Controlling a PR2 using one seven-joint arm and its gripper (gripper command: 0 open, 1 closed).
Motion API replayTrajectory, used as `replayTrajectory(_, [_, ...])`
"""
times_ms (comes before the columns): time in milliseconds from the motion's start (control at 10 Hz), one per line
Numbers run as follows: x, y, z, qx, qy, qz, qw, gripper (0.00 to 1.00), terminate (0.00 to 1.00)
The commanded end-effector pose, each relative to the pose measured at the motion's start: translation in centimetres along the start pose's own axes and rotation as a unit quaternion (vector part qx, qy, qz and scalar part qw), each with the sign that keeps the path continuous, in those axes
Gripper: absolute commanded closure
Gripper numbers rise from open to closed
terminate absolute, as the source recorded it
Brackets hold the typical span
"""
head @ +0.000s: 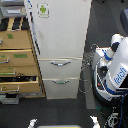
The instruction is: Opening the fridge
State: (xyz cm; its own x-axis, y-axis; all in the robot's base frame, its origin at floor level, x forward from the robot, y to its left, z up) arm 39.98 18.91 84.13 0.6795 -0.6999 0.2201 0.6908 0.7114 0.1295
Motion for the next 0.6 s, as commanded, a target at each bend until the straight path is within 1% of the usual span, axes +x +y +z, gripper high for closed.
replayTrajectory(100, [1.1,0.4,0.6,-0.017,-0.013,0.003,1.000,0.00,0.00])
replayTrajectory(200, [3.6,3.1,1.2,-0.072,-0.007,0.050,0.996,0.00,0.00])
replayTrajectory(300, [4.2,3.9,1.6,-0.073,-0.015,0.060,0.995,0.00,0.00])
replayTrajectory(400, [5.7,5.6,2.4,-0.084,-0.027,0.087,0.992,0.00,0.00])
replayTrajectory(600, [8.1,6.6,3.0,-0.069,-0.031,0.098,0.992,0.00,0.00])
